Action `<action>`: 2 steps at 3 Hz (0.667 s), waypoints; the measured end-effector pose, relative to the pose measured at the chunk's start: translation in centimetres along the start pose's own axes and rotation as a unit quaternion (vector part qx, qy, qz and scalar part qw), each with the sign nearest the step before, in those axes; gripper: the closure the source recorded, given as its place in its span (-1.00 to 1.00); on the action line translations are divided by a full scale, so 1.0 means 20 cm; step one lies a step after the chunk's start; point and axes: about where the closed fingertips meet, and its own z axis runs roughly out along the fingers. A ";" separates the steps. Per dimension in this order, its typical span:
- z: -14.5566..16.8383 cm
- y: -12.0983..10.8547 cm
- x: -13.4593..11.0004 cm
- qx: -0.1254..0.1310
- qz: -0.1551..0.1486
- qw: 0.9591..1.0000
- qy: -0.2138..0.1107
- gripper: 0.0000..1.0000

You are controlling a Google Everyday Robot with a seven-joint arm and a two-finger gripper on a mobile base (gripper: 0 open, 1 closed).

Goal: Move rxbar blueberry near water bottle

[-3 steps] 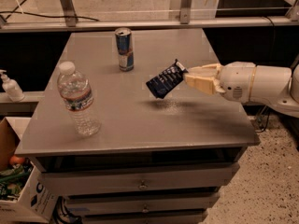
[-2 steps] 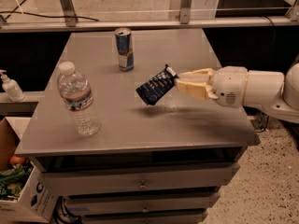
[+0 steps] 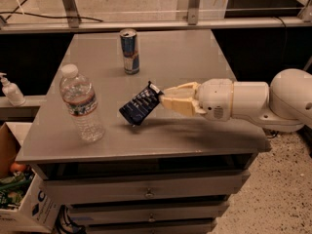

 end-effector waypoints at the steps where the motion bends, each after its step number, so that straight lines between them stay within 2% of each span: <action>1: 0.09 0.08 0.04 -0.026 0.010 1.000 0.005 1.00; 2: 0.20 0.15 0.06 -0.051 0.016 0.999 0.013 1.00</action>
Offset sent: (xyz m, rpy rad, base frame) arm -0.0221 0.0645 -0.0313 -0.0115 0.0849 0.1375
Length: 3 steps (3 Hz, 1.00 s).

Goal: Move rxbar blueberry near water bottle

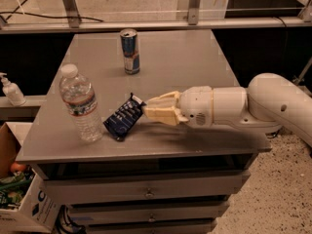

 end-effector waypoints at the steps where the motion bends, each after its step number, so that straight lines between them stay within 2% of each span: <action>1: 0.07 0.01 0.05 -0.006 0.007 1.000 0.013 1.00; 2: 0.11 -0.01 0.09 -0.005 0.011 1.000 0.025 1.00; 3: 0.13 -0.02 0.12 -0.001 0.015 0.999 0.037 0.63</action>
Offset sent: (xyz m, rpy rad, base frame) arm 0.0095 0.0180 -0.0345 -0.0663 0.0509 -0.0042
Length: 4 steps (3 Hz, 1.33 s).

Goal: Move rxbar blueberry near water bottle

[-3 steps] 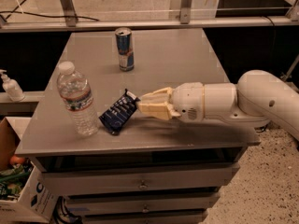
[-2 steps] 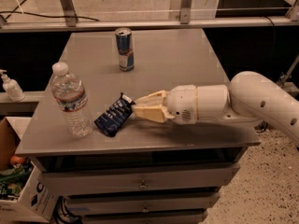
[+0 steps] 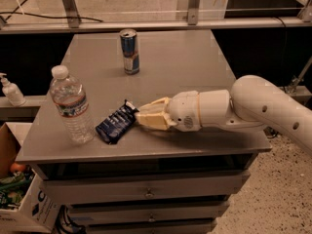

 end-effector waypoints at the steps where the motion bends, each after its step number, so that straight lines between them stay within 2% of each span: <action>1: 0.01 -0.01 0.02 0.005 0.001 1.000 0.007 0.17; 3: 0.01 0.00 0.02 0.010 0.001 1.000 0.012 -0.74; 4: 0.00 0.00 0.01 0.012 0.002 1.000 0.013 -1.00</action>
Offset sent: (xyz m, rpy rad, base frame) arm 0.0029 -0.0044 -0.0079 -0.0318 0.0065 -0.0301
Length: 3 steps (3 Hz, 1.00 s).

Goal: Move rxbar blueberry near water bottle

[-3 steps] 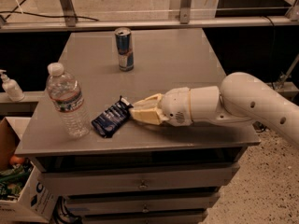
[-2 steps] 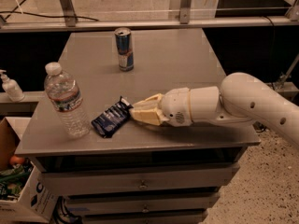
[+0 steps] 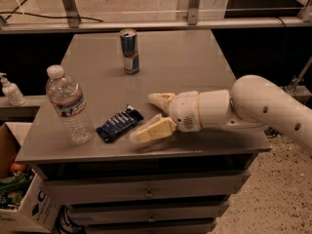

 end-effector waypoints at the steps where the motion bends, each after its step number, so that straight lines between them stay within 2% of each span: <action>1: -0.06 -0.02 -0.02 0.017 -0.005 1.000 -0.001 -1.00; 2: -0.26 -0.11 -0.07 0.068 -0.028 0.997 0.002 -1.00; 3: -0.48 -0.23 -0.11 0.123 -0.056 0.991 0.002 -1.00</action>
Offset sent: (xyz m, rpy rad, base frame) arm 0.0269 -0.1078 0.0554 -0.0852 -0.1820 -0.2326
